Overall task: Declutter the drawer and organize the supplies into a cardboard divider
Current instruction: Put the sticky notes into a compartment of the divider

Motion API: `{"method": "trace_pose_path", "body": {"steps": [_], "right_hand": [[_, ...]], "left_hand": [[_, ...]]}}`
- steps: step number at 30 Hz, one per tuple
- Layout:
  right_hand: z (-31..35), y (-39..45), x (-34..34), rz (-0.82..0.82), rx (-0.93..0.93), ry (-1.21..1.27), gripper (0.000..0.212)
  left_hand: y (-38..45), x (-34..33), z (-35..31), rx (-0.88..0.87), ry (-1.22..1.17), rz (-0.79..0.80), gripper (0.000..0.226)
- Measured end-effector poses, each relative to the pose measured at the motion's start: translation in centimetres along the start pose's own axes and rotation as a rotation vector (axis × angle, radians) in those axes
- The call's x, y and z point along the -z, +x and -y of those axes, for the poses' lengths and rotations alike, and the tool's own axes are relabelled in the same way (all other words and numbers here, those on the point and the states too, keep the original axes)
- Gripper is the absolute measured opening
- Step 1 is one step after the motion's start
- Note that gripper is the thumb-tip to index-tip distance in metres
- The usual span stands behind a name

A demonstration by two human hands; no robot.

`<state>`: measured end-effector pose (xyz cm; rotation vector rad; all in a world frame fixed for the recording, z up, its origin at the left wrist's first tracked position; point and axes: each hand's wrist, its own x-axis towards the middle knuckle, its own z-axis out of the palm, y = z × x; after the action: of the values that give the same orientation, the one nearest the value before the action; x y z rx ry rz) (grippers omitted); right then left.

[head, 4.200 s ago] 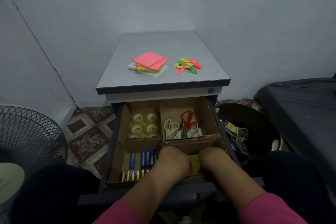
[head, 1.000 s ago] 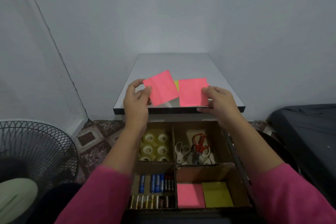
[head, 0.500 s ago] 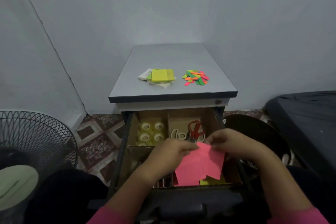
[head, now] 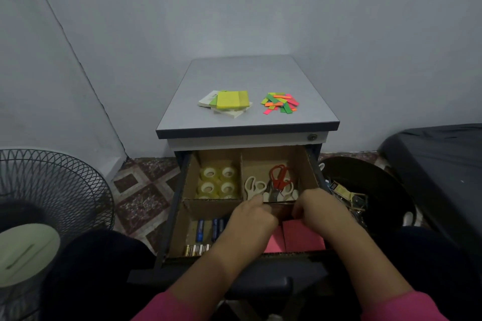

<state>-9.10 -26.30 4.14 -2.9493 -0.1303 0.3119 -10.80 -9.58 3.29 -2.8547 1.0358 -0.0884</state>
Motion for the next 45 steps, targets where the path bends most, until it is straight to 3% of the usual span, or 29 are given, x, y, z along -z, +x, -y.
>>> {"method": "trace_pose_path", "body": {"steps": [5,13,18,33,45], "right_hand": [[0.6,-0.8,0.0,-0.028,-0.045,-0.045,0.024],[1.2,0.7,-3.3,0.378,-0.103,-0.100,0.031],[1.2,1.5,-3.8,0.466,-0.093,-0.106,0.035],[1.3,1.6,-3.6,0.533,-0.062,-0.126,0.035],[1.4,1.4,-3.2,0.545,-0.011,-0.119,0.033]], "left_hand": [[-0.2,0.1,-0.2,-0.015,0.065,0.093,0.031],[0.5,-0.7,-0.4,-0.045,0.210,0.299,0.033],[0.8,-0.9,-0.4,-0.042,0.221,0.396,0.033],[1.1,-0.9,-0.5,0.021,0.129,0.417,0.033],[1.1,-1.0,-0.6,-0.001,0.189,0.456,0.029]]}}
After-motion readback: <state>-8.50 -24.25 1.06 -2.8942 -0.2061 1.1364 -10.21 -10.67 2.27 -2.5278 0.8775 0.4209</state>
